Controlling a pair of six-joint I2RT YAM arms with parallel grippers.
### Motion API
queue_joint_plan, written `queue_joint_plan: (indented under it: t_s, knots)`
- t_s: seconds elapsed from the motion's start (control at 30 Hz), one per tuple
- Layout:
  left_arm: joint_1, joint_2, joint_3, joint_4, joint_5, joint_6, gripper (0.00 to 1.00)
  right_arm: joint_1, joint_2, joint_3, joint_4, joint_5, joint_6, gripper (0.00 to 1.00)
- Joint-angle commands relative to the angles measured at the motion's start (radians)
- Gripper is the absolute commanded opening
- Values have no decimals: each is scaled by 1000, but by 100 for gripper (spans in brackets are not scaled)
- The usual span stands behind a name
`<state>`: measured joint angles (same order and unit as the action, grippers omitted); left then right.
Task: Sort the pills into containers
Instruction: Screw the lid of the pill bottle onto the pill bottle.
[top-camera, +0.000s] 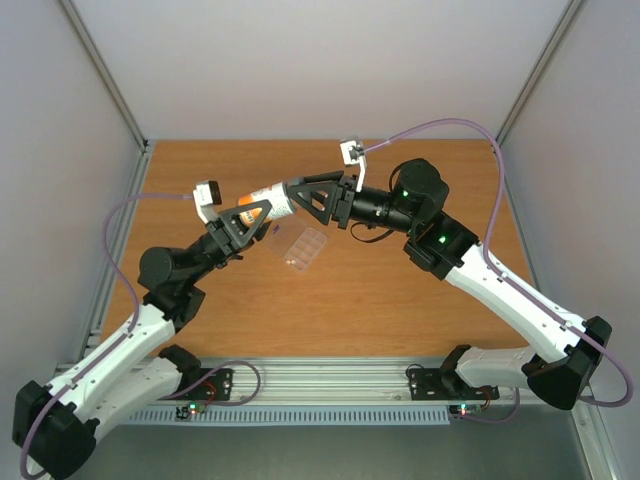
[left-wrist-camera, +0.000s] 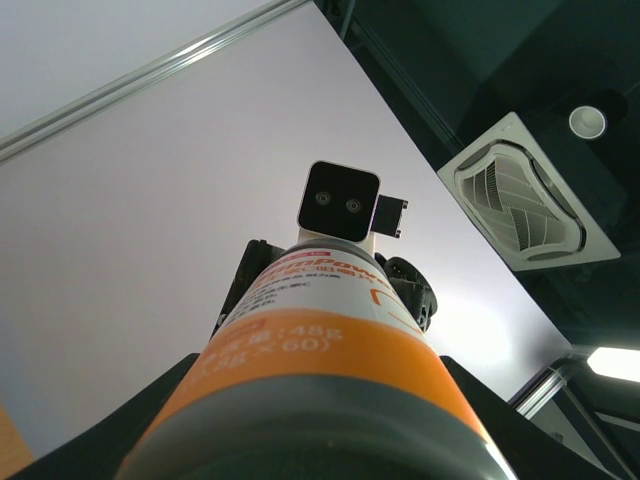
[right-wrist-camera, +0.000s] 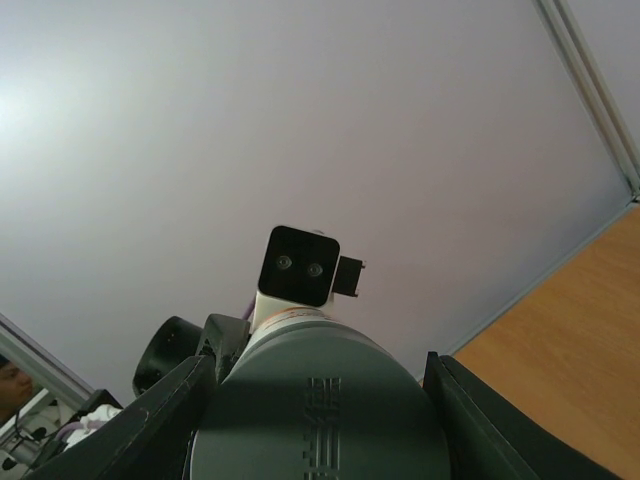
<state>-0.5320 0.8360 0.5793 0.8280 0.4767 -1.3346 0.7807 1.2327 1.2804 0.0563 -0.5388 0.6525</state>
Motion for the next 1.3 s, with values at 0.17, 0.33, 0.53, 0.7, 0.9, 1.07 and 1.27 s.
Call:
queue_joint_plan:
  t_s: [0.17,0.33,0.53,0.7,0.9,1.07,1.27]
  knots:
    - [7,58,14,84,-2,-26,0,16,10,-82,82,-158,97,9]
    - [-2,90,49,68,8,-11,1,18,30,-97,134,-156,156,8]
    - [-23,107,136,-59,33,114,0,26,75,-60,110,-156,227,7]
    - [-26,112,200,-189,61,265,0,29,109,-13,51,-172,278,5]
    - [-30,105,234,-324,60,433,0,29,149,56,-65,-174,336,3]
    - [-37,102,269,-421,42,567,0,29,183,129,-190,-164,379,2]
    - [-46,97,278,-490,0,705,0,36,217,164,-222,-166,491,1]
